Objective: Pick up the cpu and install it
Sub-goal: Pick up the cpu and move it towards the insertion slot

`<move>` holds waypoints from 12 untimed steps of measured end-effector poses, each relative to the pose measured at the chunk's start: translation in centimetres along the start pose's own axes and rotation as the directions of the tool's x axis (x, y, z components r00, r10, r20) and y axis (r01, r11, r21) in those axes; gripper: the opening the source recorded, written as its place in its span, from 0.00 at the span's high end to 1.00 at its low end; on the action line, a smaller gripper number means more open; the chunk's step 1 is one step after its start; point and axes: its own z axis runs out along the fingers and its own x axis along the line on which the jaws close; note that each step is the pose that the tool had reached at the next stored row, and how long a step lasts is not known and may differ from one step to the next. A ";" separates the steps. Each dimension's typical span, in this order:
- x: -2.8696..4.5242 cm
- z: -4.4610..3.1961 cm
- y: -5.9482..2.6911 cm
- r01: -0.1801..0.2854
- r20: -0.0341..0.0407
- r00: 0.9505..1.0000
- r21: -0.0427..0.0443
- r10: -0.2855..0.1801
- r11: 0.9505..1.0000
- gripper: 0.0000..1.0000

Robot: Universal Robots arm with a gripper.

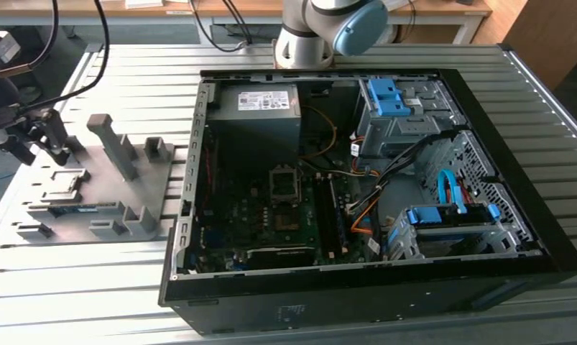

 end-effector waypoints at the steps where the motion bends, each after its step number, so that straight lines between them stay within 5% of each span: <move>1: 0.02 0.05 0.00 0.000 0.000 1.000 0.000 0.000 1.000 0.42; 12: 0.17 0.99 -0.02 0.000 0.000 1.000 0.000 0.000 1.000 0.42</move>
